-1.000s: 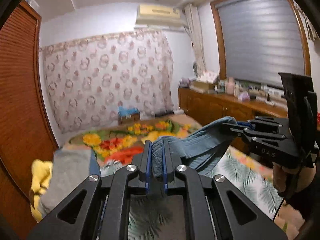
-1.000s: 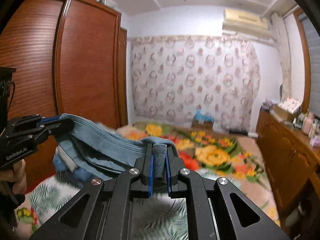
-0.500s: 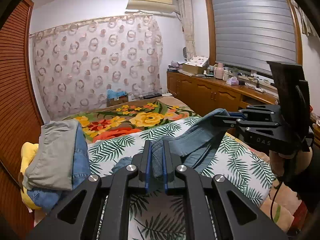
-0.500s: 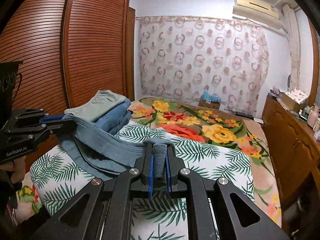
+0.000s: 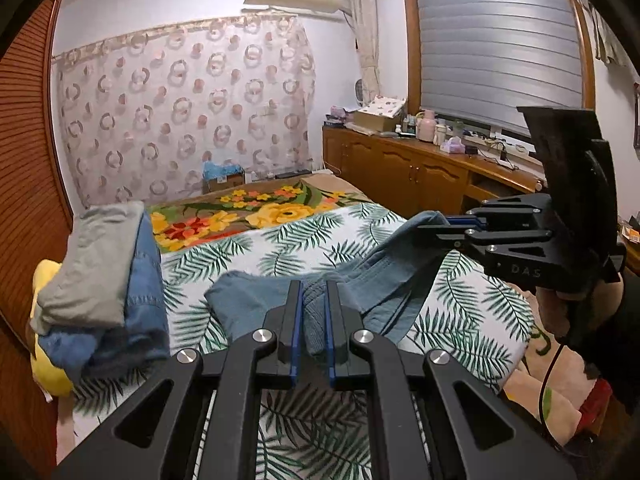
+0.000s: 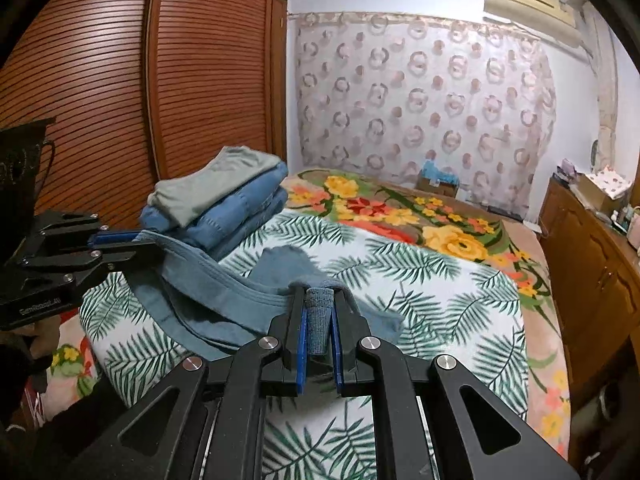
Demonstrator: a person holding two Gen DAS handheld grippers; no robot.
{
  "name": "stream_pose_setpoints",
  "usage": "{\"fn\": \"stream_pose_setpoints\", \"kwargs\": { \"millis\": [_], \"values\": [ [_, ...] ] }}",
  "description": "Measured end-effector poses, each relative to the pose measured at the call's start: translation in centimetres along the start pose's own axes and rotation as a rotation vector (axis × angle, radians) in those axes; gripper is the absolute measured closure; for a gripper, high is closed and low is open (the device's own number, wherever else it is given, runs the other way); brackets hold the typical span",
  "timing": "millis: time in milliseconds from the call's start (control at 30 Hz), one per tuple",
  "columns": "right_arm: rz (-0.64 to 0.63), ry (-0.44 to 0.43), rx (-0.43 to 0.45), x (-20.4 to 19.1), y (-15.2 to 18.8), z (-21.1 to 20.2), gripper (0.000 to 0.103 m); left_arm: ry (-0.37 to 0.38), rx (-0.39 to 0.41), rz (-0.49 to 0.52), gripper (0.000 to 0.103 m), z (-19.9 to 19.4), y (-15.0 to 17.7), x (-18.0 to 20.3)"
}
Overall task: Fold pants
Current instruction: 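Carry the hem over toward the waistband and lower it with both grippers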
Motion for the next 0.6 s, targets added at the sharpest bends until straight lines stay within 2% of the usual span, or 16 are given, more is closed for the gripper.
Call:
{"fn": "stream_pose_setpoints", "kwargs": {
  "millis": [367, 600],
  "values": [
    [0.008, -0.033, -0.05, -0.2, 1.5, -0.4, 0.093, 0.039, -0.023, -0.023, 0.093, -0.6, 2.5, 1.2],
    [0.015, -0.065, -0.054, -0.8, 2.2, -2.2, 0.093, 0.078, -0.021, -0.025, 0.093, -2.0, 4.0, 3.0]
  ]
}}
Point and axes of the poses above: each gripper's, at about its wrist camera, not at the fingertips, and z roughly the way its jaws point, x to its right, y to its underside, the point moved 6 cm from there along z, roughly the way its jaws point, and after that the axes turned 11 degrees about y, right-handed, at the moved point
